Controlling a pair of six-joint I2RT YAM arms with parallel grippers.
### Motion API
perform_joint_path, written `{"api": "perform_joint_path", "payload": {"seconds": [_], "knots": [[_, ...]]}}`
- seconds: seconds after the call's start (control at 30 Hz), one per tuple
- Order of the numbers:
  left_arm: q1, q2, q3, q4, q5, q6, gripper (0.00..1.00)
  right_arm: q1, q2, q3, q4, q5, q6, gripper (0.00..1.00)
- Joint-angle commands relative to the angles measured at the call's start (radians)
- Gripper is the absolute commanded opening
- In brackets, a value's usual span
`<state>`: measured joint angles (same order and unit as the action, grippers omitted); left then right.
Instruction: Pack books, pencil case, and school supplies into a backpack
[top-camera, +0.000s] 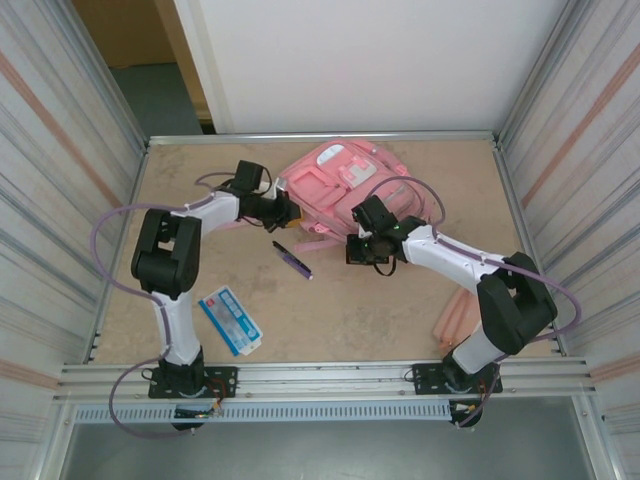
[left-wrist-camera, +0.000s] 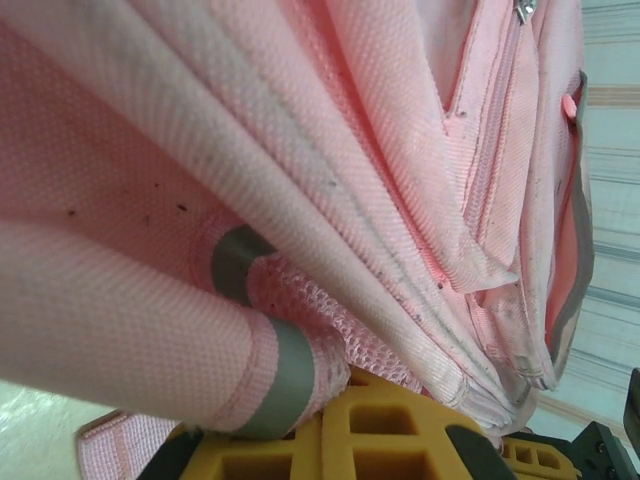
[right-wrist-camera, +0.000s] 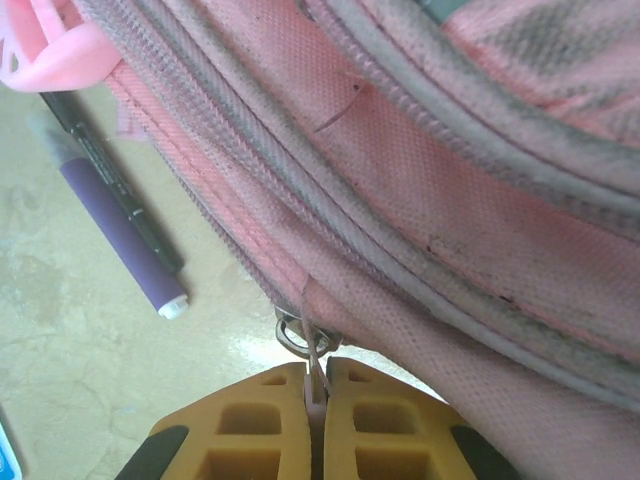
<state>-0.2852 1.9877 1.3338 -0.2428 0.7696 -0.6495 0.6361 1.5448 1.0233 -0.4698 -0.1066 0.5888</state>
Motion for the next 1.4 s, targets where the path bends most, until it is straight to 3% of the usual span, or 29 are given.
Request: {"api": "perform_joint_path", "payload": {"seconds": [0.0, 0.17, 0.27, 0.33, 0.47, 0.53, 0.67, 0.83, 1.1, 1.2, 1.37], "knots": [[0.110, 0.047, 0.074, 0.028, -0.170, 0.028, 0.00, -0.015, -0.068, -0.018, -0.278, 0.031, -0.051, 0.00], [0.124, 0.058, 0.081, 0.008, -0.171, 0.004, 0.00, 0.009, -0.065, -0.044, -0.268, 0.150, -0.098, 0.00], [0.115, 0.036, 0.007, 0.078, -0.122, -0.052, 0.00, 0.013, -0.047, -0.043, -0.211, 0.073, -0.071, 0.00], [0.103, 0.014, -0.066, 0.166, -0.012, -0.104, 0.01, 0.033, -0.033, -0.039, -0.128, -0.009, -0.042, 0.00], [0.093, -0.089, -0.213, 0.333, 0.077, -0.186, 0.22, 0.072, 0.005, 0.012, -0.105, 0.003, -0.029, 0.00], [0.092, -0.165, -0.243, 0.282, 0.048, -0.159, 0.30, 0.079, 0.029, 0.017, -0.082, -0.015, -0.030, 0.00], [0.066, -0.309, -0.266, 0.091, -0.109, -0.083, 0.36, 0.087, 0.073, 0.016, -0.038, -0.082, -0.055, 0.13], [-0.038, -0.433, -0.342, 0.095, -0.251, -0.108, 0.41, 0.108, 0.018, 0.000, -0.031, -0.064, -0.062, 0.31], [-0.253, -0.393, -0.299, 0.102, -0.349, -0.137, 0.40, 0.027, -0.241, -0.073, -0.109, 0.049, -0.064, 0.43], [-0.294, -0.360, -0.297, 0.097, -0.412, -0.161, 0.41, -0.031, -0.345, -0.122, -0.123, 0.103, -0.050, 0.47], [-0.356, -0.291, -0.245, 0.096, -0.415, -0.152, 0.42, -0.108, -0.409, -0.173, -0.111, 0.106, -0.021, 0.51]]}}
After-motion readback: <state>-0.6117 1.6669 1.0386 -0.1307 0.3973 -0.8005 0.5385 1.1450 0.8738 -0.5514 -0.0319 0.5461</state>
